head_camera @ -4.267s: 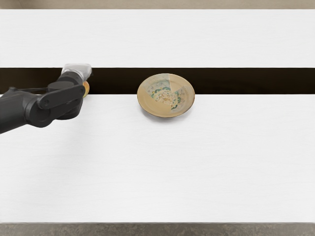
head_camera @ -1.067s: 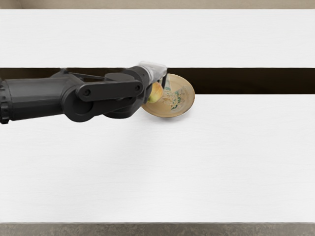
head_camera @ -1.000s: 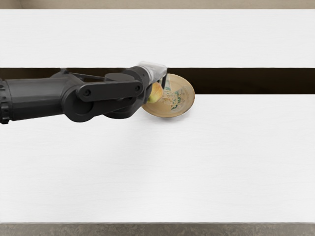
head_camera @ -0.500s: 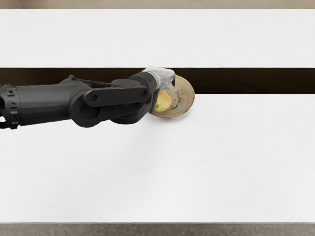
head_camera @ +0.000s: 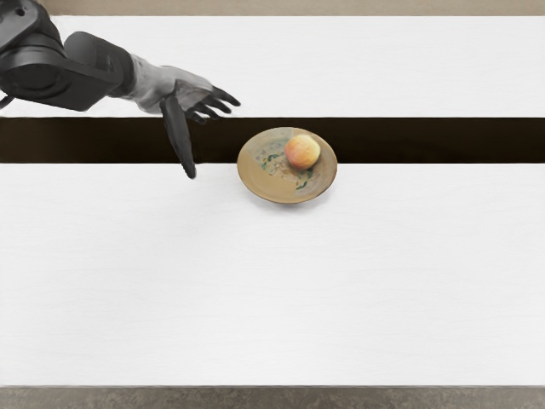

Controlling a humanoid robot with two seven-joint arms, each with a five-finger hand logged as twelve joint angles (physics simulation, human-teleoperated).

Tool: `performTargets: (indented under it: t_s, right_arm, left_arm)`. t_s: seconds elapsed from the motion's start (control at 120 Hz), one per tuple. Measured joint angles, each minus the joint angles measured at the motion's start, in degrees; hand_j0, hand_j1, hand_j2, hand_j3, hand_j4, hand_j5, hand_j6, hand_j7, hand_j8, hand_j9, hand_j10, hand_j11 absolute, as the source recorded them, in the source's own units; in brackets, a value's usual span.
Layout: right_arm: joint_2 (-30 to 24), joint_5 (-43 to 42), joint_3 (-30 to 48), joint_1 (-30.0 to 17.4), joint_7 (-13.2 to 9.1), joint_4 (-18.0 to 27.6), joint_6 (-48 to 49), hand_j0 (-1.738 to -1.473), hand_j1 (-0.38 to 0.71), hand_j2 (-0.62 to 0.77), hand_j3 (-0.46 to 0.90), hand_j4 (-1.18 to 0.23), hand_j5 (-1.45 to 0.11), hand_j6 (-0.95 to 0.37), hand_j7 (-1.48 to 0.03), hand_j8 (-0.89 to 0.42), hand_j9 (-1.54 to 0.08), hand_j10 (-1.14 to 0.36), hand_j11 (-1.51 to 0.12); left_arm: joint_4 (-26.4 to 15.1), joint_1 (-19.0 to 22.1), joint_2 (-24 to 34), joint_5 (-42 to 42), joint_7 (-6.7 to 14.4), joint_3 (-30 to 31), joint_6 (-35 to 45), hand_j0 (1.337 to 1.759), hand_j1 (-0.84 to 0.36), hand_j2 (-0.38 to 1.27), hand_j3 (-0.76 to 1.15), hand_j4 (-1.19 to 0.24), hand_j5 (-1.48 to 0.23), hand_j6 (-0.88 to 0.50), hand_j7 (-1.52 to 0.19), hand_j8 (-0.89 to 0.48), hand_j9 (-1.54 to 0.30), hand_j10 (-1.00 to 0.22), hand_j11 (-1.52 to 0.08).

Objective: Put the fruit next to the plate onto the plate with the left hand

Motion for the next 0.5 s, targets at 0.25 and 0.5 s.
performTargets:
  t_s: [0.25, 0.5]
  right_arm:
    - [0.0, 0.0, 0.0, 0.0, 0.0, 0.0, 0.0, -1.658, -0.33, 0.00, 0.00, -0.01, -0.02, -0.01, -0.02, -0.01, -0.02, -0.01, -0.02]
    - [0.0, 0.0, 0.0, 0.0, 0.0, 0.0, 0.0, -1.658, -0.33, 0.00, 0.00, -0.01, -0.02, -0.01, -0.02, -0.01, -0.02, -0.01, -0.02]
  left_arm:
    - [0.0, 10.3, 12.9, -14.9, -1.2, -10.5, -4.3, 1.658, 0.34, 0.01, 0.00, -0.01, -0.01, -0.01, -0.01, -0.01, -0.01, -0.01, -0.01]
    - [0.0, 17.5, 17.6, -24.0, -1.2, -12.0, -4.7, 1.658, 0.35, 0.00, 0.00, 0.00, 0.00, 0.00, 0.00, 0.00, 0.00, 0.00, 0.00]
